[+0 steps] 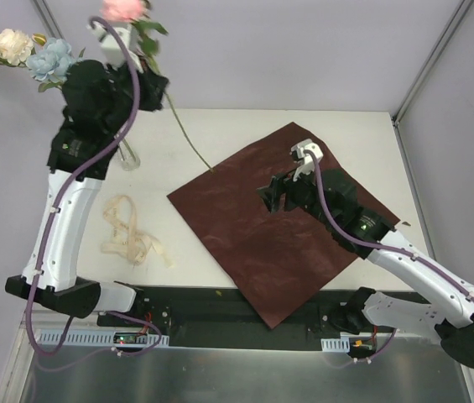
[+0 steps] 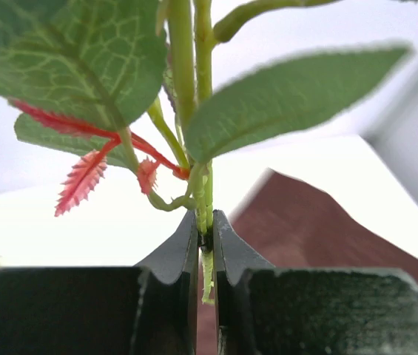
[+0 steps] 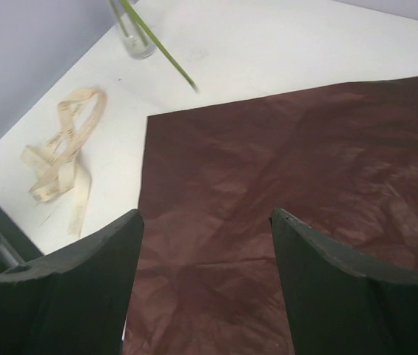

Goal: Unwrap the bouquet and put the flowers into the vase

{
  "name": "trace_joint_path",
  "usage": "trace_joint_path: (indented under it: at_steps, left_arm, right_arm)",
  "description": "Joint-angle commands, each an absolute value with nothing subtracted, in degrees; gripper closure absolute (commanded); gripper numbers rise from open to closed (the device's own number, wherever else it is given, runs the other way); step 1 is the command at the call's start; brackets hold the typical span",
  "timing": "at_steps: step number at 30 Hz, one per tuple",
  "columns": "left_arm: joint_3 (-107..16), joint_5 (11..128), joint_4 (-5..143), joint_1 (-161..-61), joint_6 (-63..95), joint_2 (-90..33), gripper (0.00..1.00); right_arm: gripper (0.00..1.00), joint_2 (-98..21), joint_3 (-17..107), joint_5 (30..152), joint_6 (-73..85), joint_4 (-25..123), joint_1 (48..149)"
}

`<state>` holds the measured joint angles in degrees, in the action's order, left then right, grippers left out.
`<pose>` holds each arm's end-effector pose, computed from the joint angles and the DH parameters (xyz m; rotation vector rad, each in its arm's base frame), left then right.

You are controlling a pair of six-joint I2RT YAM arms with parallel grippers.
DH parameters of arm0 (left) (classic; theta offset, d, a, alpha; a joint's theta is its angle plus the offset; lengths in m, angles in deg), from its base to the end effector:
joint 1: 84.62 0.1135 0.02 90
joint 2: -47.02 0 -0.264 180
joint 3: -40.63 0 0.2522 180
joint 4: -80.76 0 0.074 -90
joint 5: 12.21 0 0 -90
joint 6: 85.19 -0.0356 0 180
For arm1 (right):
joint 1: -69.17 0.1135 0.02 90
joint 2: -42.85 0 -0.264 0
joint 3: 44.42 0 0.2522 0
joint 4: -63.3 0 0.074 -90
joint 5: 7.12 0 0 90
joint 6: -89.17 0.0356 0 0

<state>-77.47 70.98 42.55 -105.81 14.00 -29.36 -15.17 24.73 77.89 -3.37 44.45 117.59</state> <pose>0.2364 -0.0962 0.5446 0.2560 1.5103 -0.5137 0.1590 0.1746 0.3714 -0.6853 1.5913 0.5201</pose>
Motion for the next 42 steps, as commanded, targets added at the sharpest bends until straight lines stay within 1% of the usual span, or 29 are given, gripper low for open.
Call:
trace_joint_path:
  at_steps: [1, 2, 4, 10, 16, 25, 35, 42]
  left_arm:
    - [-90.33, 81.64, 41.95, -99.65, -0.44, -35.83, 1.0]
    - [-92.81, 85.31, 41.95, -99.39, -2.99, -37.43, 1.0]
    - [-99.48, 87.54, 41.95, -98.17, -7.57, -41.98, 1.0]
    - [-108.12, 90.36, 42.39, -95.7, -13.03, -48.95, 1.0]
    - [-109.54, 93.26, 45.37, -94.47, -15.76, -51.06, 1.0]
    - [-112.0, 92.56, 46.43, -92.18, -14.7, -51.07, 1.0]
    - [-111.74, 91.85, 46.7, -91.3, -14.18, -50.19, 1.0]
    - [-109.1, 92.12, 46.78, -91.3, -14.7, -47.55, 1.0]
  right_arm:
    - [0.28, -12.26, 24.1, 76.9, -1.71, 42.33, 114.09]
    - [0.27, -12.17, 23.83, 77.51, -1.44, 42.24, 113.64]
    - [0.28, -11.99, 23.39, 78.66, -1.0, 41.28, 112.77]
    - [0.28, -11.29, 21.99, 79.1, 0.58, 40.05, 112.15]
    - [0.28, -11.81, 21.9, 79.1, 0.84, 39.6, 111.79]
    - [0.28, -15.24, 22.07, 81.12, 1.98, 41.62, 111.53]
    - [0.28, -15.24, 20.93, 81.74, 2.43, 42.59, 110.92]
    - [0.28, -15.06, 20.49, 82.26, 2.95, 42.68, 110.56]
